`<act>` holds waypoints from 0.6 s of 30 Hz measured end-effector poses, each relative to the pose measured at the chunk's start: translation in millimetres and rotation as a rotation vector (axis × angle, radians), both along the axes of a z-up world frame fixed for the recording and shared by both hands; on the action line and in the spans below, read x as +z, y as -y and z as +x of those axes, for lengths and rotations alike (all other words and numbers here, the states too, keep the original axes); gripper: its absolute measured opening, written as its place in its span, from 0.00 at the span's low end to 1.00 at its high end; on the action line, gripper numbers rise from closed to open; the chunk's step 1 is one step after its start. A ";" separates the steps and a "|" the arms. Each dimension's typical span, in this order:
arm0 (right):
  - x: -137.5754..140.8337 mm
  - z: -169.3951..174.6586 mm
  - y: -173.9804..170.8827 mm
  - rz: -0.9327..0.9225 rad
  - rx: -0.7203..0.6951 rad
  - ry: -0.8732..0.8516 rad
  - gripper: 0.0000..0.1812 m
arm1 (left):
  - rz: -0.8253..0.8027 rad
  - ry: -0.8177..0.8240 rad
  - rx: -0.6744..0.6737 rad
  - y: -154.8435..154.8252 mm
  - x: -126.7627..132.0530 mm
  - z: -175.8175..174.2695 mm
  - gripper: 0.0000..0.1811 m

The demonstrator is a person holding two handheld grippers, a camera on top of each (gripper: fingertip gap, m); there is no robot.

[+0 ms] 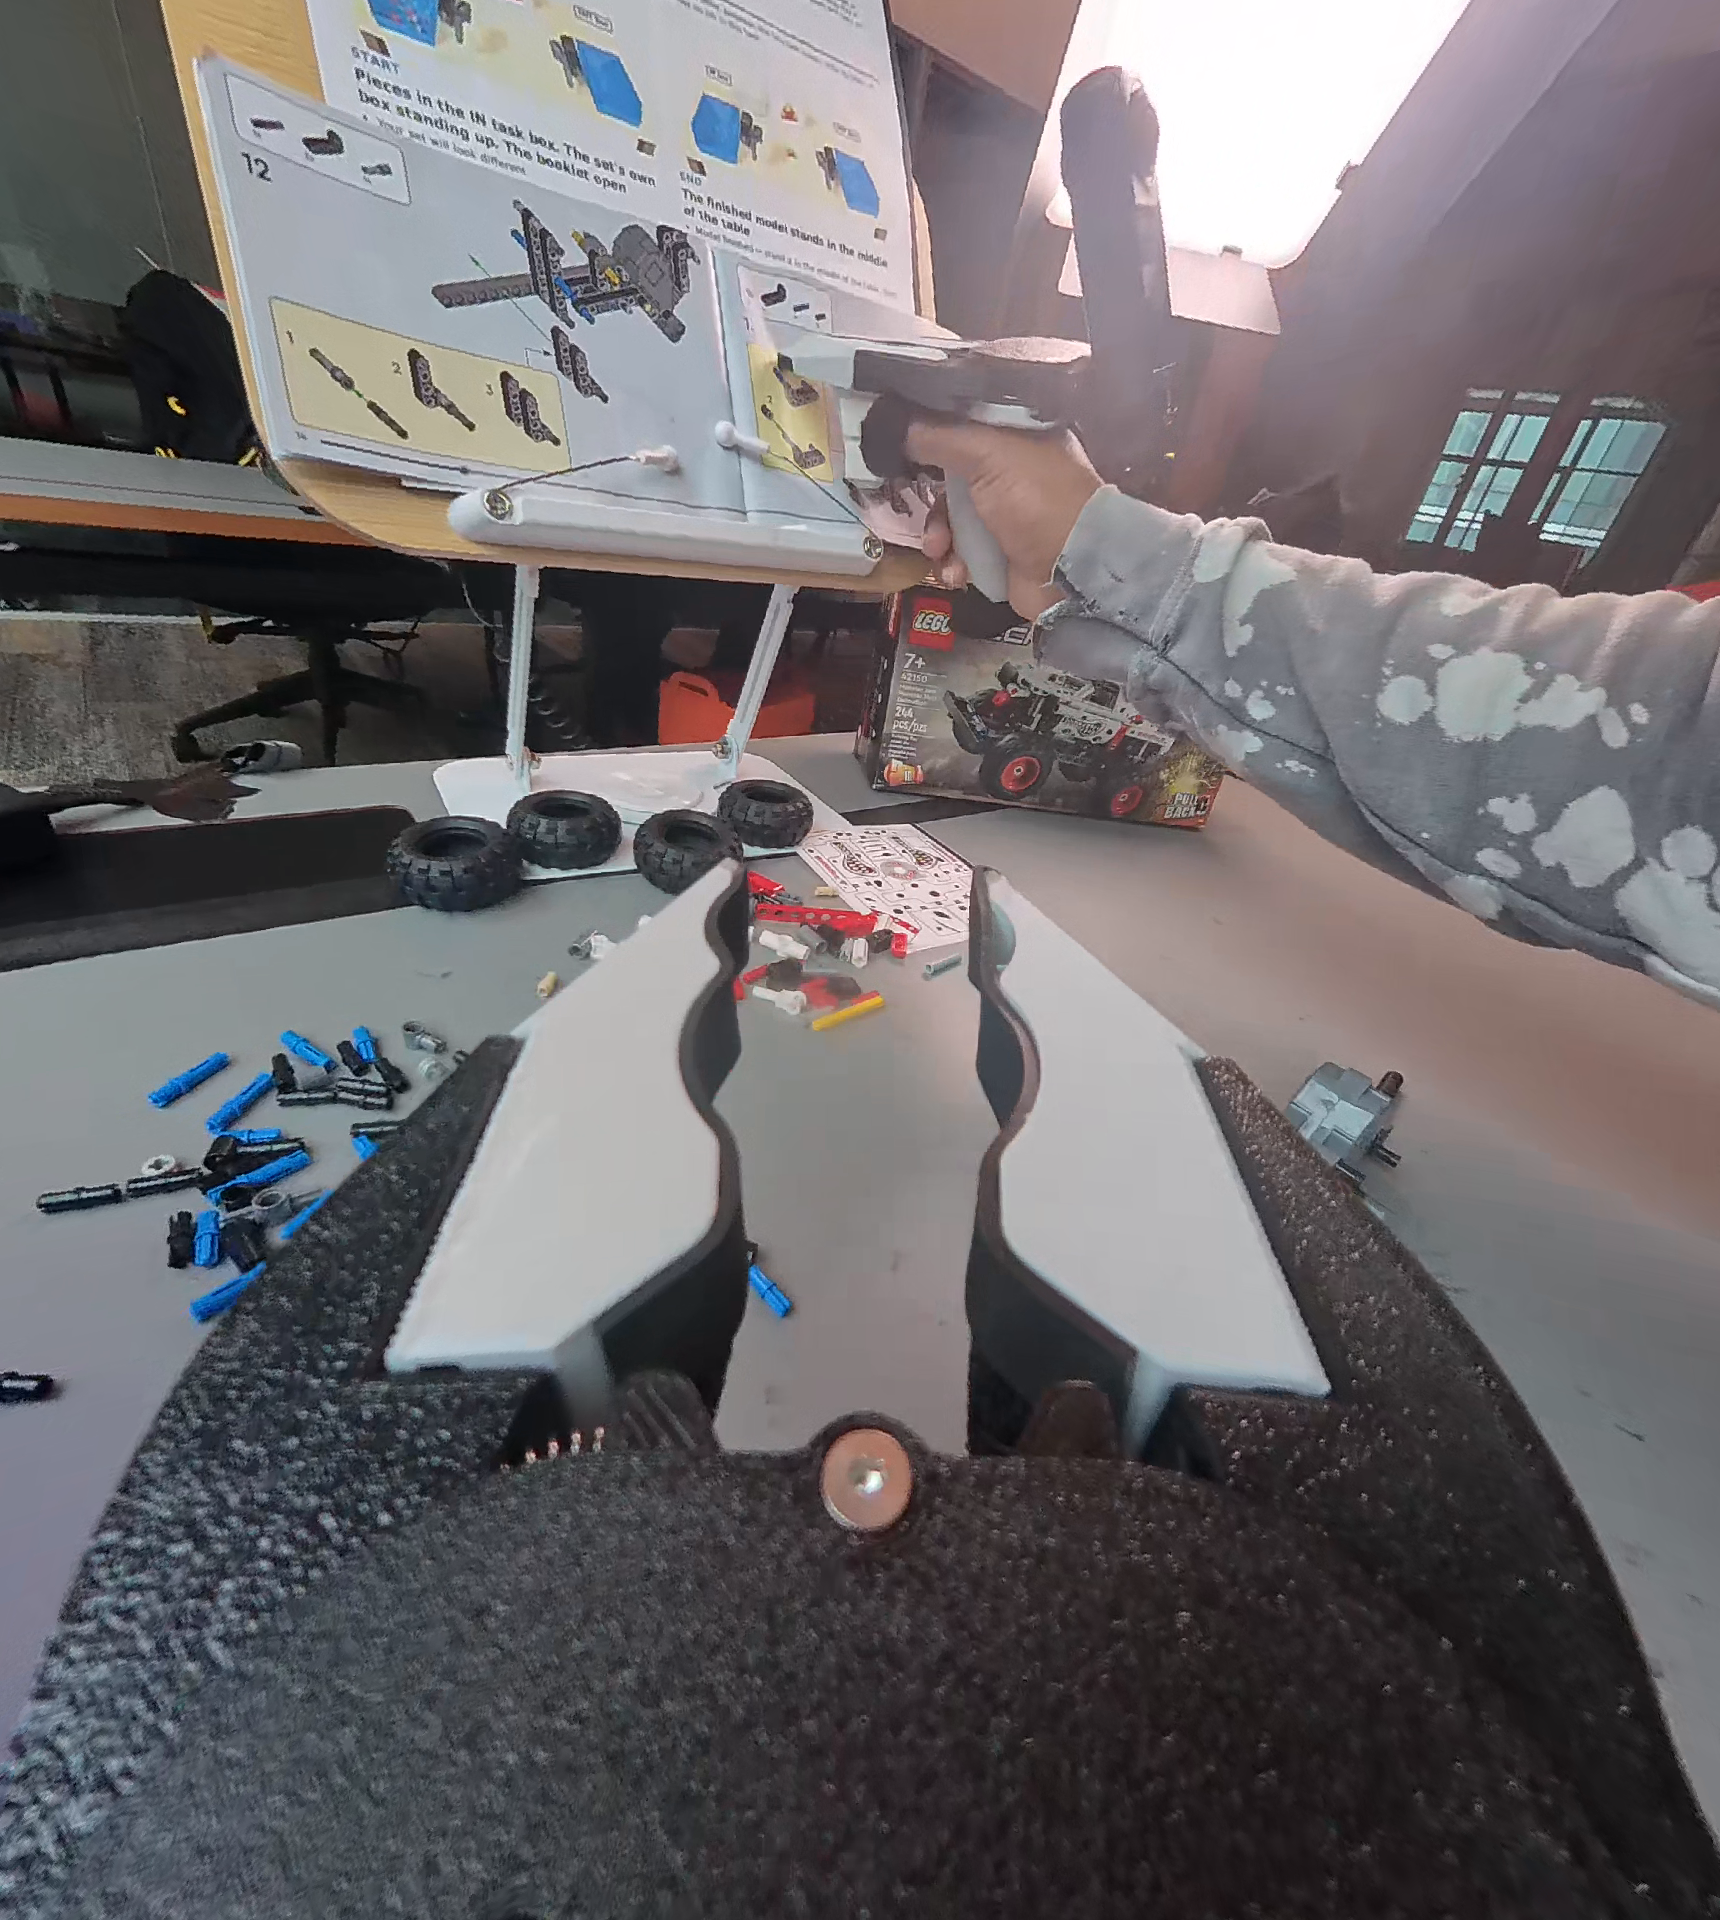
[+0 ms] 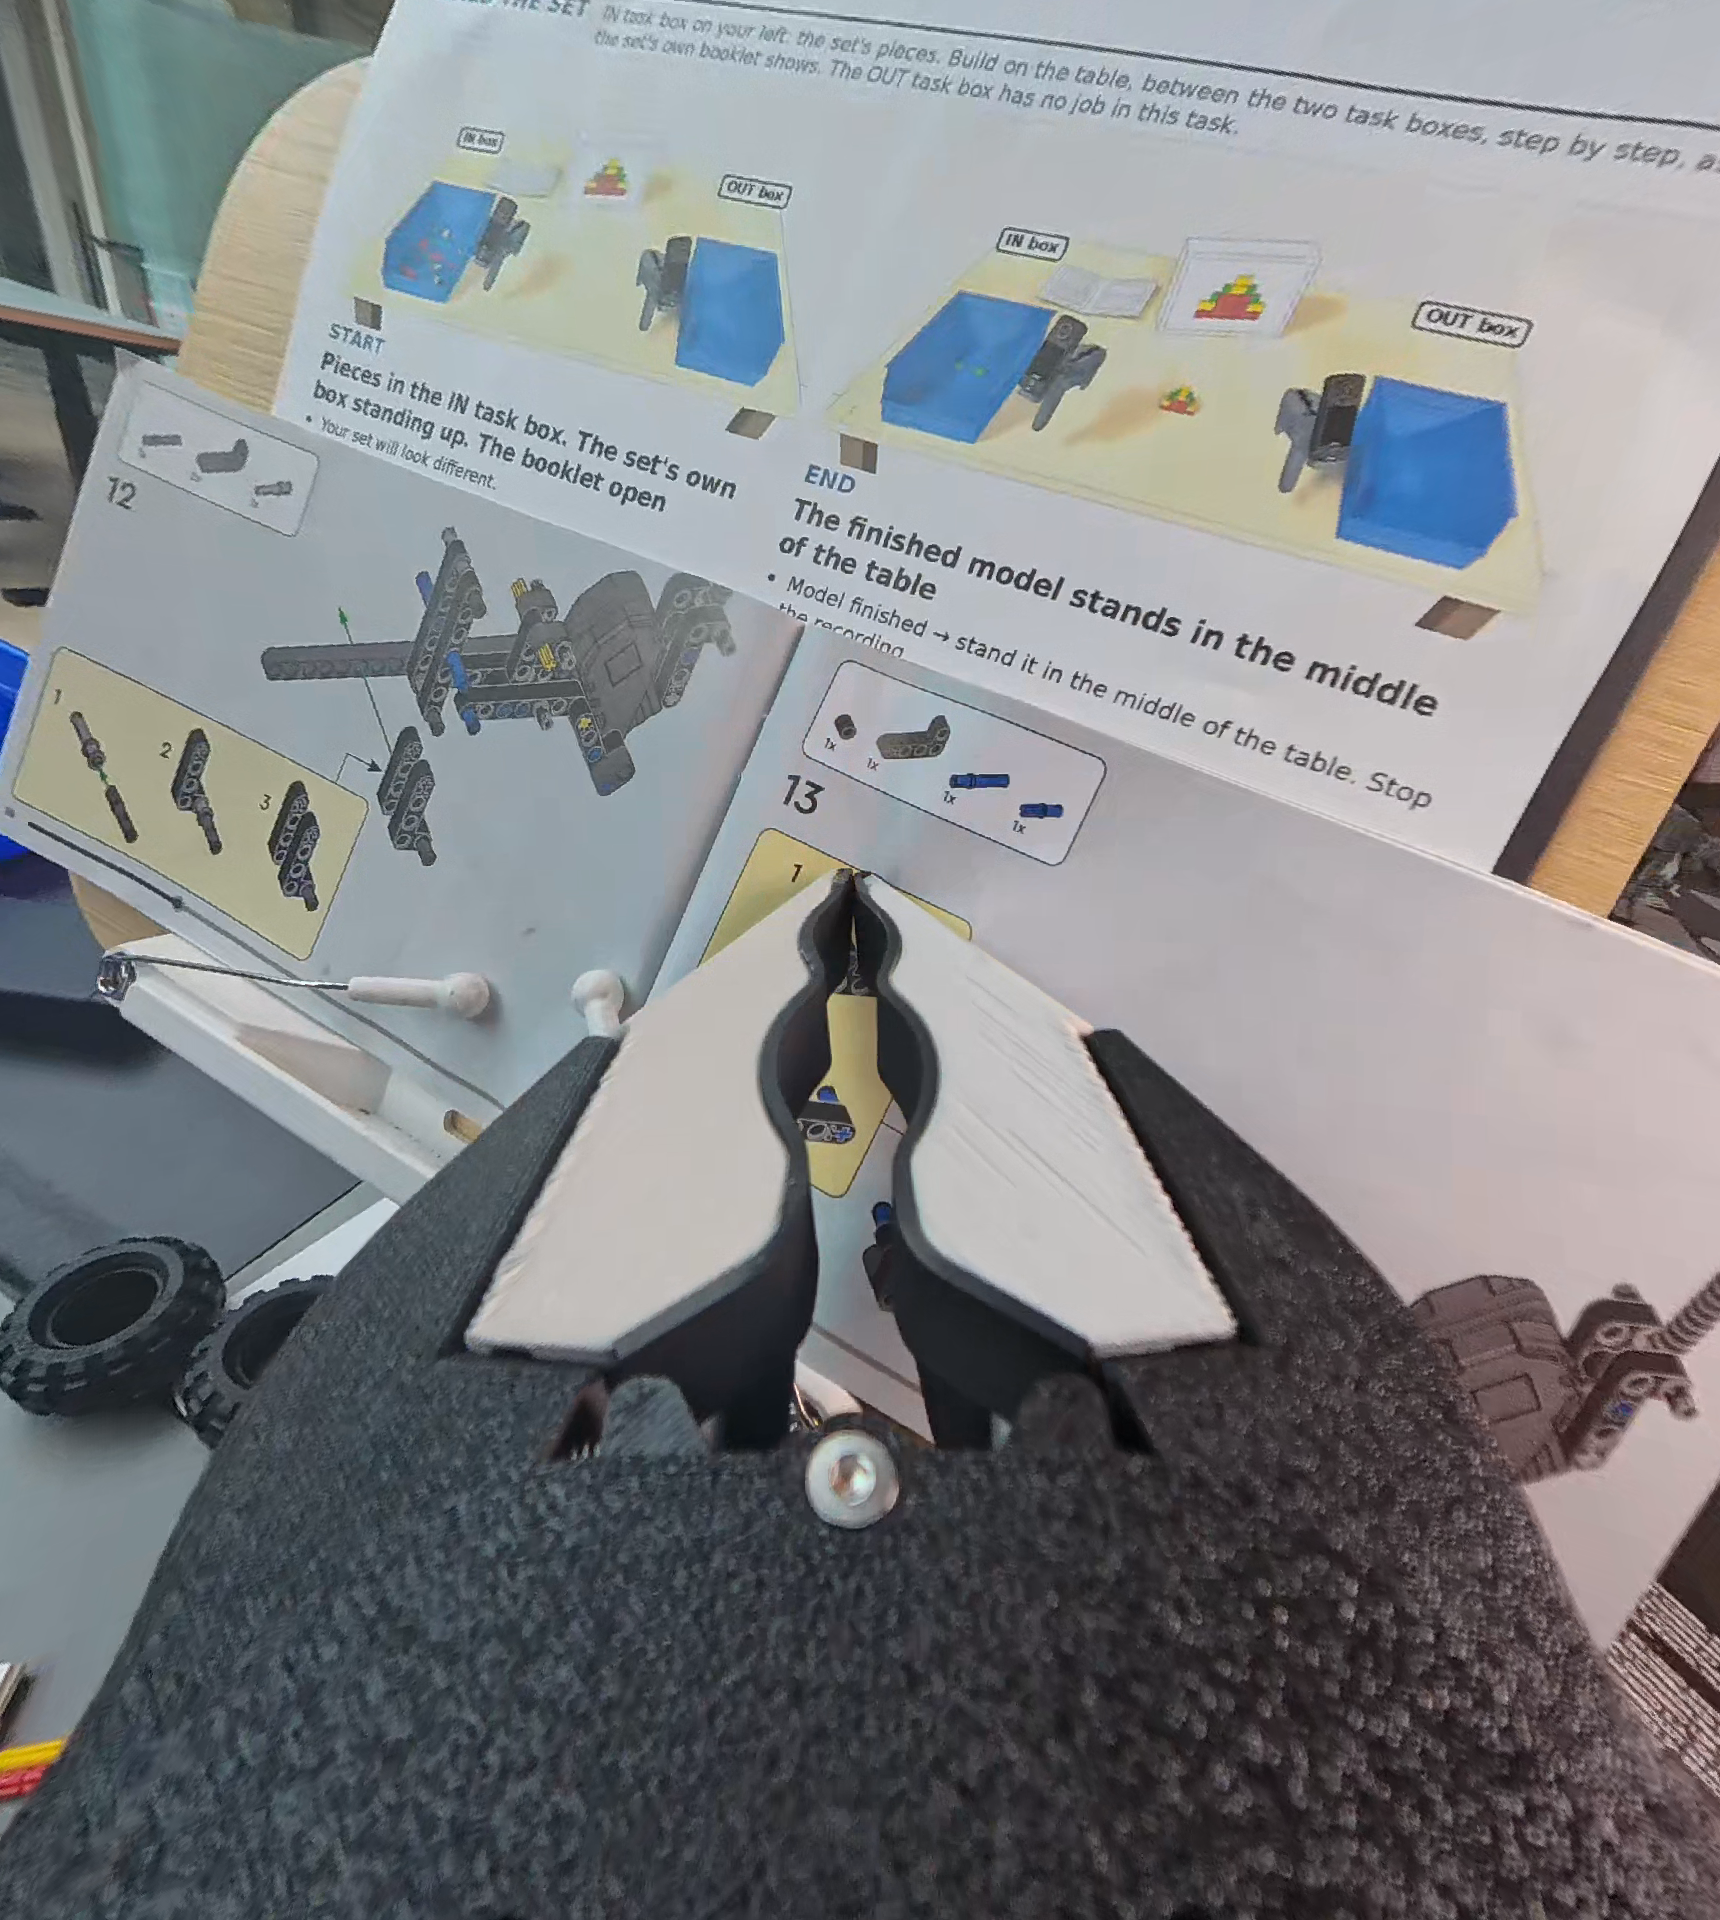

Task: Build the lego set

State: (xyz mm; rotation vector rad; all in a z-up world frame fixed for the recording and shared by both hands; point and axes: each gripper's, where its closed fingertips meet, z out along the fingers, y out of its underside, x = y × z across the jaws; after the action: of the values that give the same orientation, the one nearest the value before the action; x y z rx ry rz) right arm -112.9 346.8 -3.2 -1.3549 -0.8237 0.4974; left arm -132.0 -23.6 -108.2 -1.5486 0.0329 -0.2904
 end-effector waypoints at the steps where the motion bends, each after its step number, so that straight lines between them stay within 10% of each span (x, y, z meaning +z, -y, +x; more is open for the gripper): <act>1: 0.2 -0.1 -0.2 0.007 0.002 -0.005 0.00 | -0.006 0.012 -0.003 -0.2 -0.8 -0.4 0.24; 18: 15.5 -13.4 3.0 0.068 0.044 0.039 0.00 | -0.064 0.052 -0.029 -5.0 -14.9 1.3 0.24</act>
State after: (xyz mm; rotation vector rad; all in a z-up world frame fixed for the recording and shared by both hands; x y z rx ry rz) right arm -126.3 343.8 12.3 -1.2897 -0.8968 0.4741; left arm -130.8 -18.5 -123.1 -1.6048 0.0054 -0.3577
